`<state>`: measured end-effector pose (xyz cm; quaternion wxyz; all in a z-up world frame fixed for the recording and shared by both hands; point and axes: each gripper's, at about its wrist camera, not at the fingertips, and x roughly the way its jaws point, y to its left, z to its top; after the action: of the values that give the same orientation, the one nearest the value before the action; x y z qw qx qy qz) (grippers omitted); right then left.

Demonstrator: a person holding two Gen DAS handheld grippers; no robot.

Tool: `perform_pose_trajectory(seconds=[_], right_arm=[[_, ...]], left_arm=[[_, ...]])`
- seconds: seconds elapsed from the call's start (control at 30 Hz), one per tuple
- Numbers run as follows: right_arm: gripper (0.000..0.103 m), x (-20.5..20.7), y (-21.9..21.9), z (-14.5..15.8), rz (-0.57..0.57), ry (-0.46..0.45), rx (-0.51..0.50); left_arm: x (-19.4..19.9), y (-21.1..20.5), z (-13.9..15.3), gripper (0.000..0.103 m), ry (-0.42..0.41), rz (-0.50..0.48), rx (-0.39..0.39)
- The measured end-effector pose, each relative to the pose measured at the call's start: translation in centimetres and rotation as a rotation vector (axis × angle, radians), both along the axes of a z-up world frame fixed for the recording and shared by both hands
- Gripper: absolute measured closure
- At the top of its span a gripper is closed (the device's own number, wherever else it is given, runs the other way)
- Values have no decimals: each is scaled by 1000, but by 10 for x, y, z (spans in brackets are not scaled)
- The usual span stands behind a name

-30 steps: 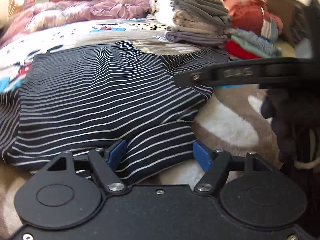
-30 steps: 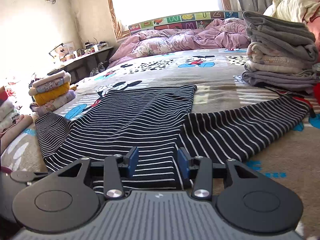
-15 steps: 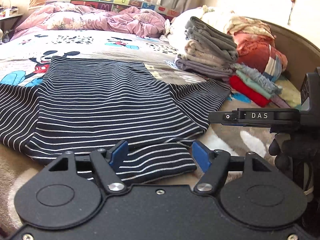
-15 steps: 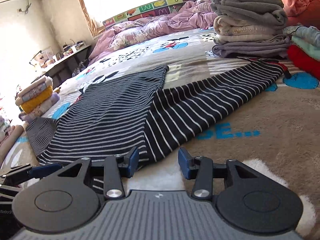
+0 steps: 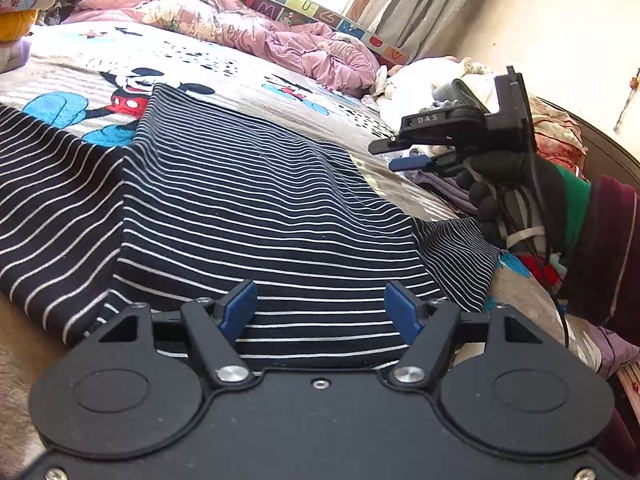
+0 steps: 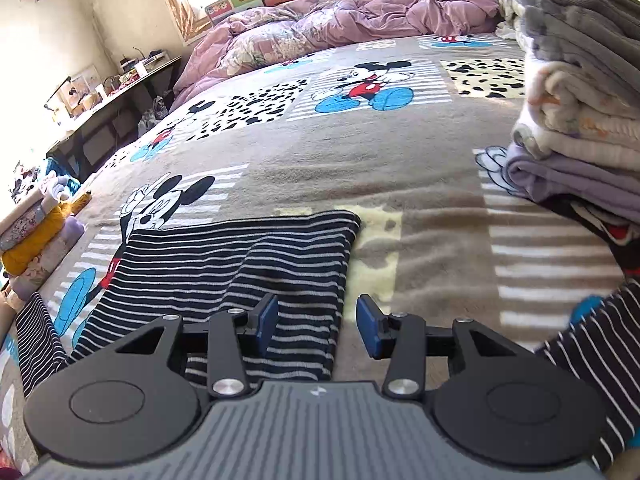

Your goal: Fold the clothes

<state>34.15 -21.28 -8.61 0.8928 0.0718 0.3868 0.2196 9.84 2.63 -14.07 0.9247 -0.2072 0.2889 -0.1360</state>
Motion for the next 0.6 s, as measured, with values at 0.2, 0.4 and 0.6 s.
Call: perform_pose_trajectory(seconds=[0.2,0.4,0.6], right_arm=[[58,40,54,-15,111,1,-20],[59,87,51,-34,3,48,-98],[58,93,14,-23,-127,0,-31]], left_arm=[[5,21,-6,34,61,13,-174],[5,24,-6,34,69,6,-204],[6,28,-8,34,79,8,-239]])
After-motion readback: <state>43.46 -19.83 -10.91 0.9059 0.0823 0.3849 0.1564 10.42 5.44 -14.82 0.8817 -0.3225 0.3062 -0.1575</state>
